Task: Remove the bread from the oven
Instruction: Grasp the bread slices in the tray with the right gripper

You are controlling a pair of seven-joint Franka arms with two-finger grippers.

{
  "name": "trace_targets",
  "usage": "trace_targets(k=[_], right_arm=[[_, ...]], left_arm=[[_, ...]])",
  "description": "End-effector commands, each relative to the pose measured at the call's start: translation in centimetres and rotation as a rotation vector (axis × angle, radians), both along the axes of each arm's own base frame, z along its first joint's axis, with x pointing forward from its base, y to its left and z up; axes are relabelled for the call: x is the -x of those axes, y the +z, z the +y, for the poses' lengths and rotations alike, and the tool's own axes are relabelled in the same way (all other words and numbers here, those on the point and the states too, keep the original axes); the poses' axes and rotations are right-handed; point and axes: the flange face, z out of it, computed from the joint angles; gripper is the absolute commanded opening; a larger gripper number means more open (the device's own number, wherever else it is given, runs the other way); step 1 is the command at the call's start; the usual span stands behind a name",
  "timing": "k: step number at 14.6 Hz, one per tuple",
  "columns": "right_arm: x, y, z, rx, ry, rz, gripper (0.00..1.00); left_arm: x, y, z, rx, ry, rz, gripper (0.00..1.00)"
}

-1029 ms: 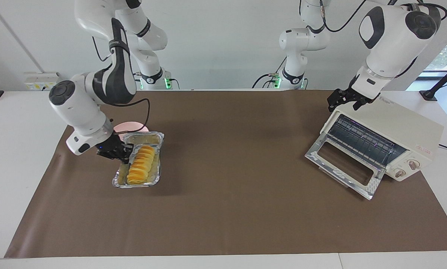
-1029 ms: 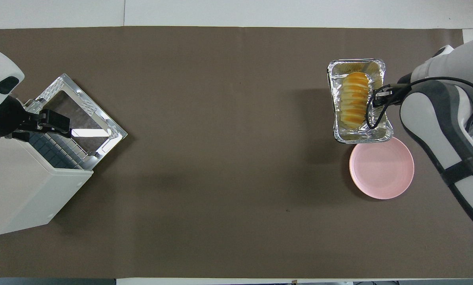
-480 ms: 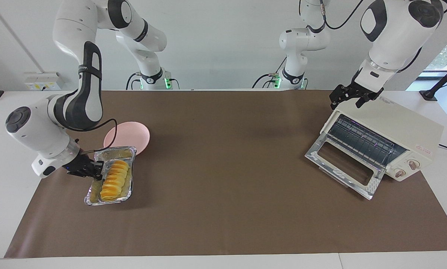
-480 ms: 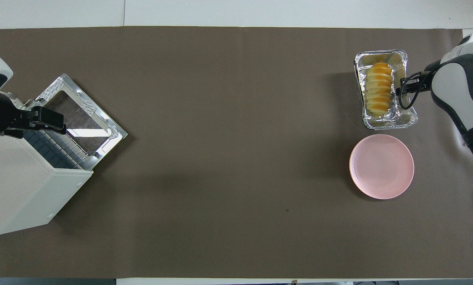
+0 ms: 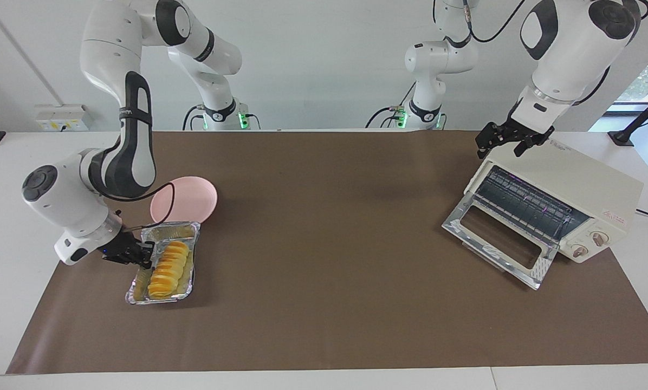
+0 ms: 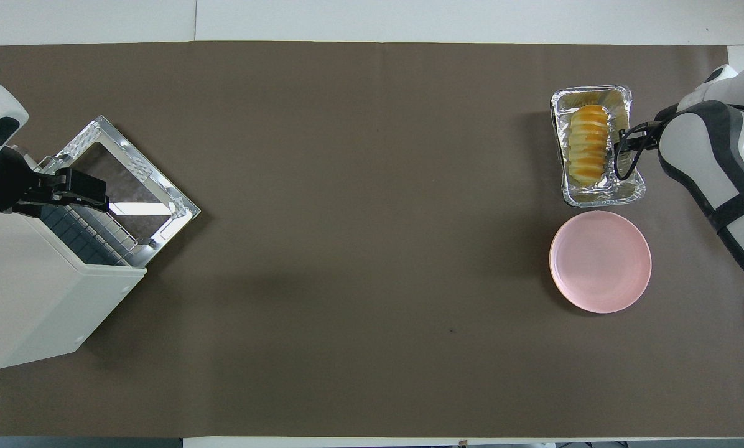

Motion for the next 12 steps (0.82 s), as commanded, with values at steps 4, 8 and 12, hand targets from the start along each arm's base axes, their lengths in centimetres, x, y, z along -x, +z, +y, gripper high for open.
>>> trace_targets(k=[4,8,12], right_arm=[[1.7,-0.7,0.0,0.007,0.036,0.004,0.0],[1.7,-0.6,-0.1,0.007,0.03,0.013,0.88],[1.4,1.3,1.0,0.009,0.04,0.005,1.0]], left_arm=[[0.3,0.5,-0.1,0.01,0.004,-0.004,1.0],[0.4,0.6,-0.1,0.01,0.004,-0.007,1.0],[0.6,0.9,0.5,0.009,0.016,-0.009,1.0]])
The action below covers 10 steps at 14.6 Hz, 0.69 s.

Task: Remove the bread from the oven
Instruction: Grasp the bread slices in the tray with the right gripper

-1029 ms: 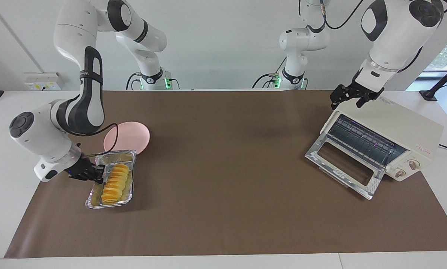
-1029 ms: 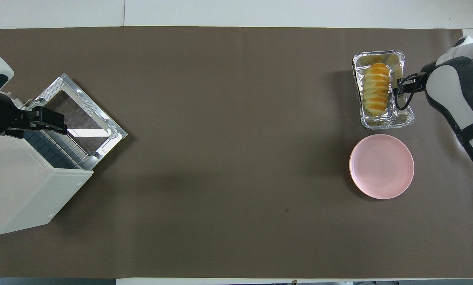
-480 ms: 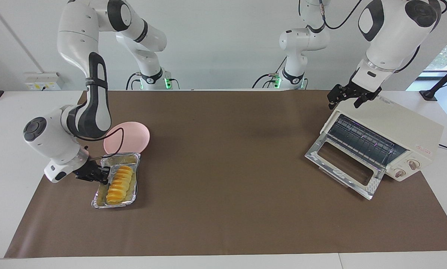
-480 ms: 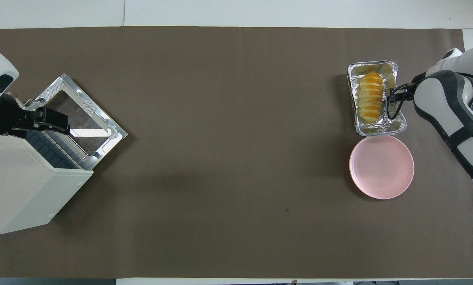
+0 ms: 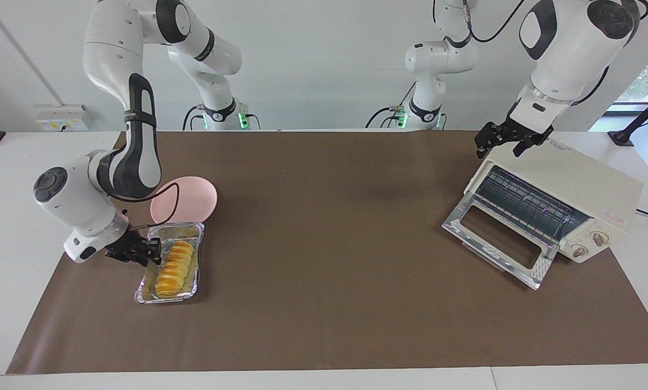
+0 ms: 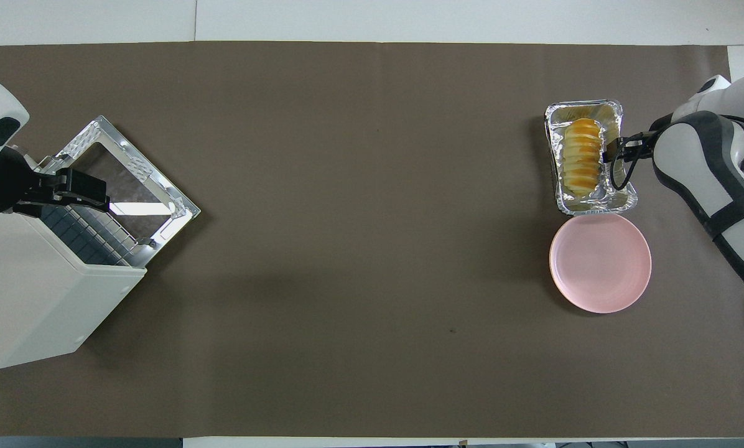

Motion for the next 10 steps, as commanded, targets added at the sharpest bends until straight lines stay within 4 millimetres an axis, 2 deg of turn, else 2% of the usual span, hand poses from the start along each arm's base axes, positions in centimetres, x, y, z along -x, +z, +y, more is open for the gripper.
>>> trace_targets(k=[1,3,4,6,10], right_arm=[[0.5,1.6,0.9,0.006,0.013,0.002,1.0],[0.3,3.2,3.5,0.006,-0.005,0.006,1.0],[0.2,3.3,4.0,0.005,-0.023,0.013,1.0],[0.1,3.3,5.0,0.009,-0.058,0.021,1.0],[-0.1,2.8,5.6,0.071,-0.081,-0.004,0.99]], left_arm=[[0.5,1.0,0.7,0.009,0.021,-0.014,1.0],[0.7,1.2,0.8,0.009,0.022,-0.015,1.0],[0.7,1.2,0.7,0.009,0.021,-0.017,1.0],[0.7,1.2,0.7,0.009,0.021,-0.015,1.0],[0.7,1.2,0.7,0.009,0.021,-0.015,1.0]])
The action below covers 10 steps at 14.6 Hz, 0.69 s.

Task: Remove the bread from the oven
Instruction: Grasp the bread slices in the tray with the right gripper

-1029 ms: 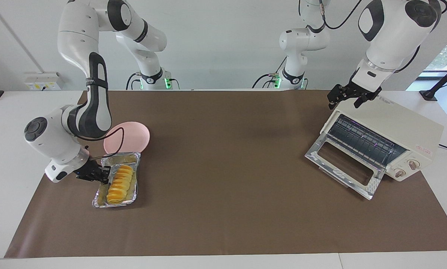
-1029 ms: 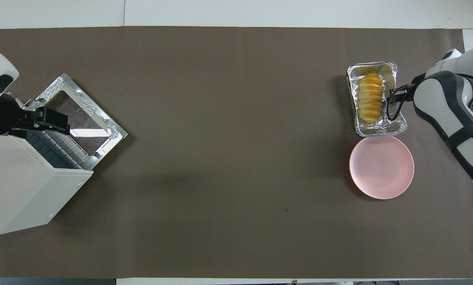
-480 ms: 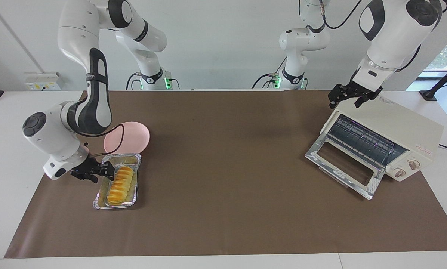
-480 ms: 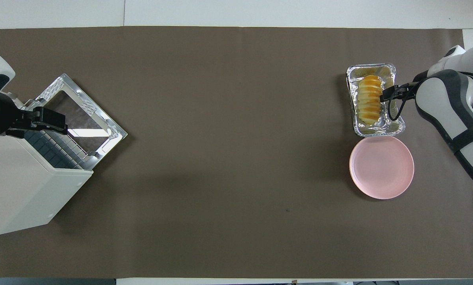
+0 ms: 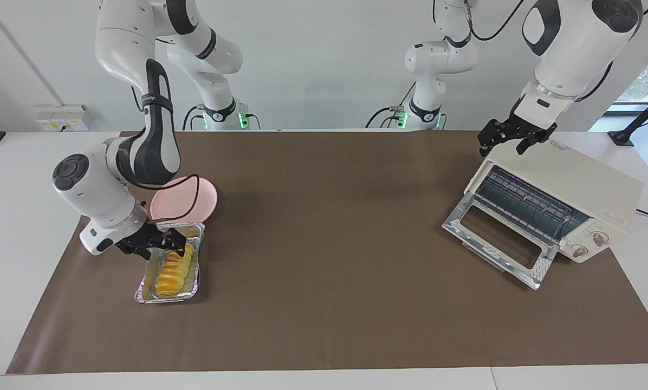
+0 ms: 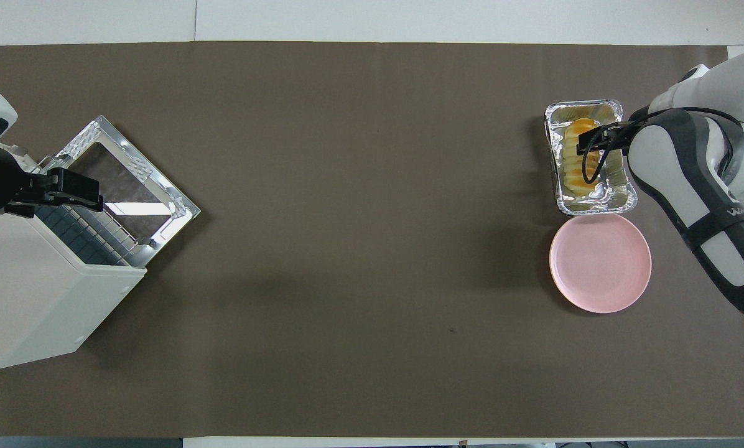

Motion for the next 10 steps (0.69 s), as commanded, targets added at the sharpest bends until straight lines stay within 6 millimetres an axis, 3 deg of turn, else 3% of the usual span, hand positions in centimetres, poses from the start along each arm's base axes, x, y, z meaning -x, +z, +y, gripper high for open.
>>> trace_targets(k=[1,6,10], right_arm=[[0.1,-0.3,0.8,0.028,-0.021,-0.007,0.99],[0.5,-1.6,0.9,0.027,-0.057,-0.004,0.93],[1.2,-3.0,1.0,0.031,-0.051,-0.019,1.0]], left_arm=[[0.5,0.6,0.2,0.009,0.012,-0.004,1.0],[0.5,0.6,0.2,0.009,0.012,-0.004,1.0],[0.5,0.6,0.2,0.009,0.012,-0.004,1.0]])
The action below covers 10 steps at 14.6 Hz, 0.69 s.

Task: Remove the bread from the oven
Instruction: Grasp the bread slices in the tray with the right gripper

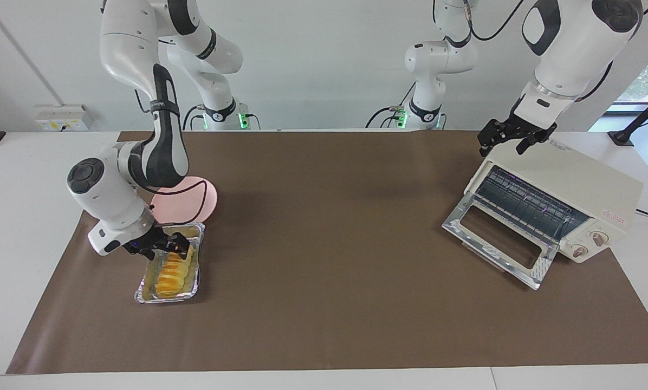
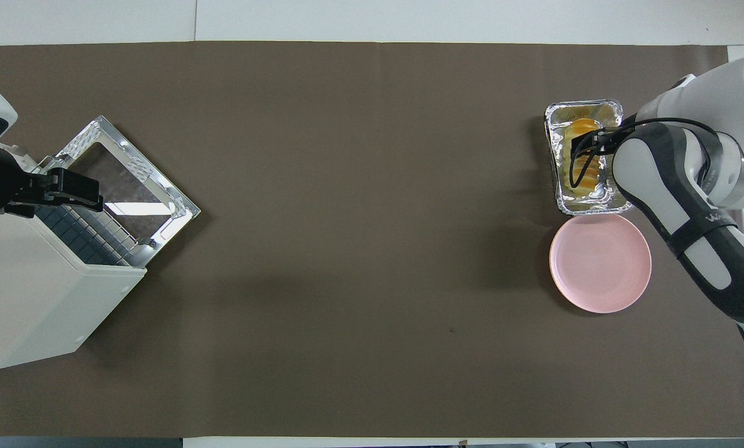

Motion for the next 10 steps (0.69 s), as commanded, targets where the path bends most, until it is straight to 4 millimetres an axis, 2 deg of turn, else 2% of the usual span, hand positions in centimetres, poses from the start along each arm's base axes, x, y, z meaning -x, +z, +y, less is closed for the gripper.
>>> trace_targets(k=[1,3,4,5,6,8,10], right_arm=[[0.8,-1.1,0.3,0.017,-0.009,-0.014,1.0],[1.3,-1.6,0.3,0.018,-0.007,-0.018,1.0],[1.7,-2.1,0.2,0.02,-0.01,-0.026,0.92],[1.8,-2.3,0.3,0.02,-0.011,-0.023,0.75],[1.9,-2.1,0.3,0.02,-0.01,-0.016,0.37],[1.9,-2.0,0.3,0.019,-0.008,-0.007,0.0],[1.5,-1.0,0.4,0.017,-0.004,0.008,0.0]], left_arm=[[0.4,0.6,0.2,0.009,0.012,-0.006,1.0],[0.4,0.6,0.2,0.009,0.012,-0.004,1.0],[0.4,0.6,0.2,0.009,0.012,-0.006,1.0],[0.4,0.6,0.2,0.009,0.012,-0.004,1.0],[0.4,0.6,0.2,0.009,0.012,-0.006,1.0],[0.4,0.6,0.2,0.009,0.012,-0.004,1.0],[0.4,0.6,0.2,0.009,0.012,-0.004,1.0]])
